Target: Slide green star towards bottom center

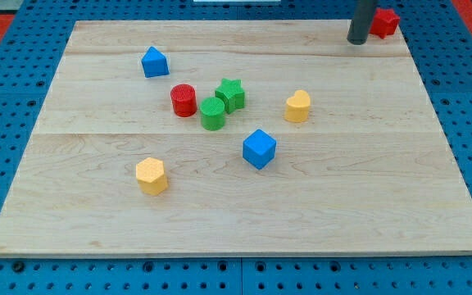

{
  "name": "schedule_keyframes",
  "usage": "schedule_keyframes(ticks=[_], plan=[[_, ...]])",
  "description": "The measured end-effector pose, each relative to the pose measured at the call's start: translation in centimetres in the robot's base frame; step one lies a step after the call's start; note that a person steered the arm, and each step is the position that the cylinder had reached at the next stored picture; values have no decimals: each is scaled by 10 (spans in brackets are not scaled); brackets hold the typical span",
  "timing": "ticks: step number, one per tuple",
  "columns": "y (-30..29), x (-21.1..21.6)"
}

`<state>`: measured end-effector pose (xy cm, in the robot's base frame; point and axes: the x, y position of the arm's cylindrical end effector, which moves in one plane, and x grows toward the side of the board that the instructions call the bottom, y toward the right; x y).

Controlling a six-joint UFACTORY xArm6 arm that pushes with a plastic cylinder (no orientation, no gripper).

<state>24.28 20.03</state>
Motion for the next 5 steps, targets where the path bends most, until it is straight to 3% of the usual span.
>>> schedule_keyframes(ticks=[2,4,5], plan=[[-9,8],[-91,26],[-93,74]])
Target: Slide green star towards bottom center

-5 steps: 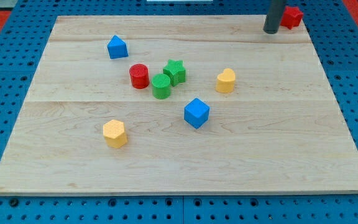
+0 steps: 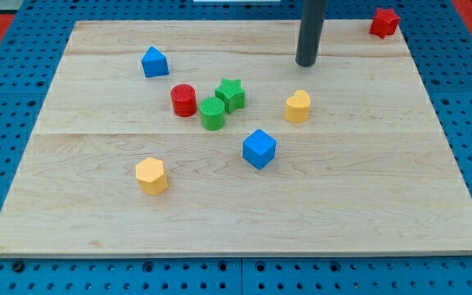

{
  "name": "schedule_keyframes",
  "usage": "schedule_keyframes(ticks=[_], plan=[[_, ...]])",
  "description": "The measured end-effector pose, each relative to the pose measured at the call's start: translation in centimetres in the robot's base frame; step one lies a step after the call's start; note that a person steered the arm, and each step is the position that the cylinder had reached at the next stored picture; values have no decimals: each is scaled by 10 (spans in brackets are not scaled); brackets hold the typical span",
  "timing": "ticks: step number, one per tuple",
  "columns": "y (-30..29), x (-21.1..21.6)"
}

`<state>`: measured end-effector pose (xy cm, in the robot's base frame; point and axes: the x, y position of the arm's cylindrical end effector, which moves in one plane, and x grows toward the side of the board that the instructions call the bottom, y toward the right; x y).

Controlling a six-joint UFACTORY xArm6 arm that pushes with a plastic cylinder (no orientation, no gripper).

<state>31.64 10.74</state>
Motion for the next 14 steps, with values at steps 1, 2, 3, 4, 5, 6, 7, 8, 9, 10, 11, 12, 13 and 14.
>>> schedule_keyframes(ticks=[1,2,3,4,5,6,7,8,9,10,11,12,13,14], plan=[[-33,29],[-92,29],[-145,47],[-170,88],[-199,119],[-261,128],[-289,146],[-253,158],[-236,149],[-241,138],[-213,137],[-169,137],[-158,145],[-158,179]])
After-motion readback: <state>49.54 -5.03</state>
